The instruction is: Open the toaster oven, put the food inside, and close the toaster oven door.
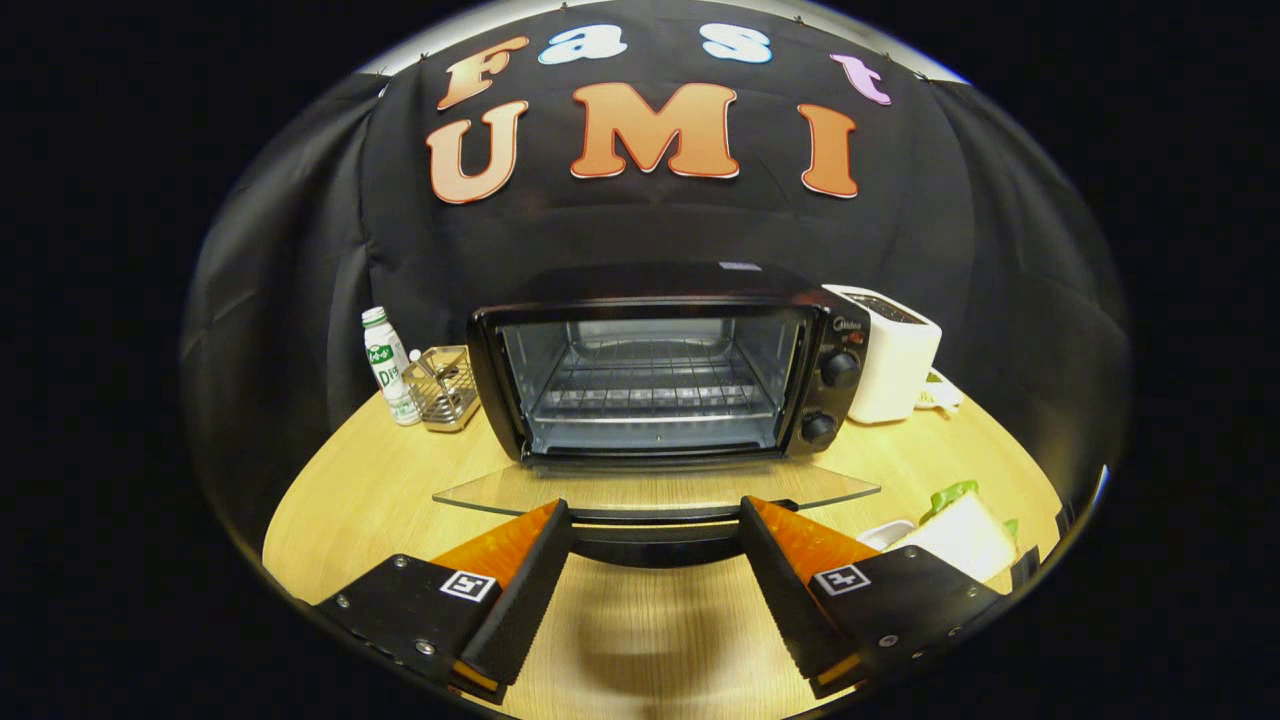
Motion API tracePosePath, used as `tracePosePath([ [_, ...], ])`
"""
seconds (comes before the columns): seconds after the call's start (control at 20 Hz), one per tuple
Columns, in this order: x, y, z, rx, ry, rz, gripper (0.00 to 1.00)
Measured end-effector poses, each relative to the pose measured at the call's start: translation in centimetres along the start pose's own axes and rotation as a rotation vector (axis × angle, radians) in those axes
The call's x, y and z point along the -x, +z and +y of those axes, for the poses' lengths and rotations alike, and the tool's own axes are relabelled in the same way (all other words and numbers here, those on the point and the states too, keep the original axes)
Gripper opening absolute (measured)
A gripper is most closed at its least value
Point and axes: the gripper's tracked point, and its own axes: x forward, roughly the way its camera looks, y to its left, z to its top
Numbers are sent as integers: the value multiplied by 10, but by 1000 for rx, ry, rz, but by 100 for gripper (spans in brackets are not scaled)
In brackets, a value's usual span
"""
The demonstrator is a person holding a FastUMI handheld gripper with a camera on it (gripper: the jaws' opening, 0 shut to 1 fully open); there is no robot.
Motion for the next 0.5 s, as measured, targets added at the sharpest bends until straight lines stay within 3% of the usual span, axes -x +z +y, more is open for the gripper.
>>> tracePosePath([
  [0.5, -11, -81, -2, -66, -8, 158, 100],
])
